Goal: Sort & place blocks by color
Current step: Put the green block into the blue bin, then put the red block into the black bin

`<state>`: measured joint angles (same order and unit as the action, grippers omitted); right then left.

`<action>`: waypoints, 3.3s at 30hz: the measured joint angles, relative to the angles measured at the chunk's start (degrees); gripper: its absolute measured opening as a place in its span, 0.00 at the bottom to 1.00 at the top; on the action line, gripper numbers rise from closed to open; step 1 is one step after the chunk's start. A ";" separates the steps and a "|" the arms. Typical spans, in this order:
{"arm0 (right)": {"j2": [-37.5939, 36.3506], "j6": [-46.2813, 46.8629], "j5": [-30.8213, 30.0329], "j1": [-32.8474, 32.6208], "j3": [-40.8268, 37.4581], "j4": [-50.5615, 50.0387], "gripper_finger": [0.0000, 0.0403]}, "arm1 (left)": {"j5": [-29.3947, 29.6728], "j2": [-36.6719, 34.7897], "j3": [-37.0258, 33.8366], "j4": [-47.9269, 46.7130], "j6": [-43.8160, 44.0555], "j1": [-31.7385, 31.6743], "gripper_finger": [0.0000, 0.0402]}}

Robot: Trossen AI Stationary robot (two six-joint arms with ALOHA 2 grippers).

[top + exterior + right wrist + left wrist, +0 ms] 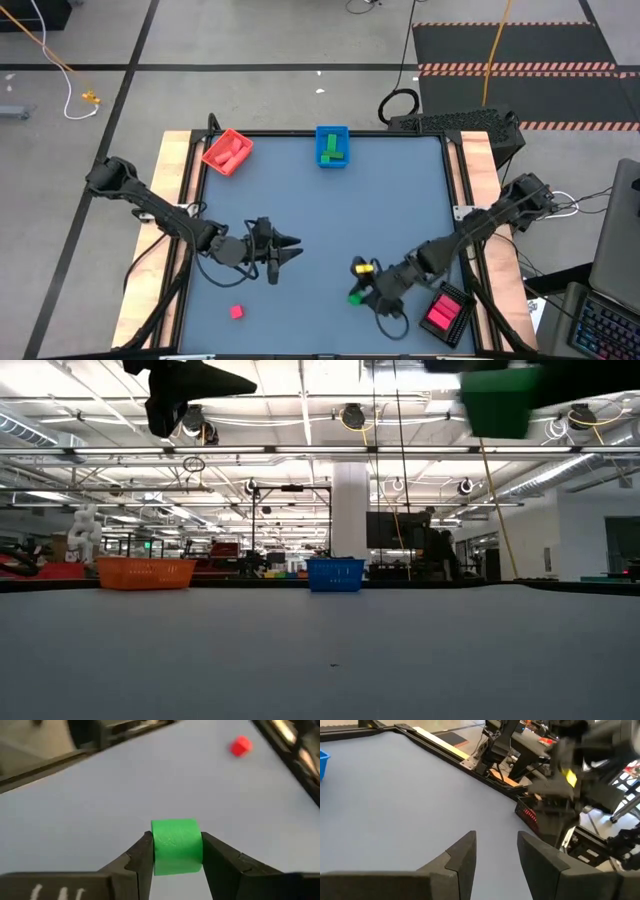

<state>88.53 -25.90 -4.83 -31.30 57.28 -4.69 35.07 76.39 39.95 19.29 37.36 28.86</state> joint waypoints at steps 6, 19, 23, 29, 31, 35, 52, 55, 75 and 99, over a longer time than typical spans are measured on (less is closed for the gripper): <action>-0.04 -2.01 0.03 8.10 0.00 0.52 0.33 | 0.54 2.92 0.02 0.67 -1.75 0.09 0.36; -0.04 -13.38 0.46 33.40 0.00 7.46 0.33 | 3.59 12.69 0.02 7.95 -10.53 -1.32 0.36; -0.04 -15.20 4.26 41.74 0.00 13.98 0.33 | 3.61 13.67 -0.01 7.87 -10.97 -1.88 0.36; -0.04 -6.88 13.69 53.72 0.00 22.46 0.33 | 3.80 13.65 -0.01 7.83 -11.76 -4.40 0.36; -0.04 -2.90 15.40 56.66 0.00 23.92 0.33 | 3.80 13.65 -0.01 7.81 -11.94 -5.47 0.36; 0.35 3.26 17.43 60.77 0.02 24.25 0.33 | 3.71 13.65 -0.01 7.87 -11.58 -7.95 0.36; 7.41 8.16 15.25 63.15 0.04 33.37 0.41 | -3.64 13.65 -0.01 7.97 -12.18 -13.36 0.36; 7.41 8.72 12.91 63.17 0.04 33.80 0.49 | -3.75 13.62 -0.01 5.37 -10.80 -12.35 0.36; 4.12 27.12 24.74 51.65 -0.09 34.04 0.64 | -29.68 3.11 9.94 -50.96 20.63 1.62 0.36; -16.41 27.21 13.59 32.57 -21.76 44.21 0.64 | -41.48 11.28 10.09 -49.23 40.05 16.75 0.83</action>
<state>72.12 1.32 8.76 1.27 35.51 39.51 -6.42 87.67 50.04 -29.95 77.41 45.61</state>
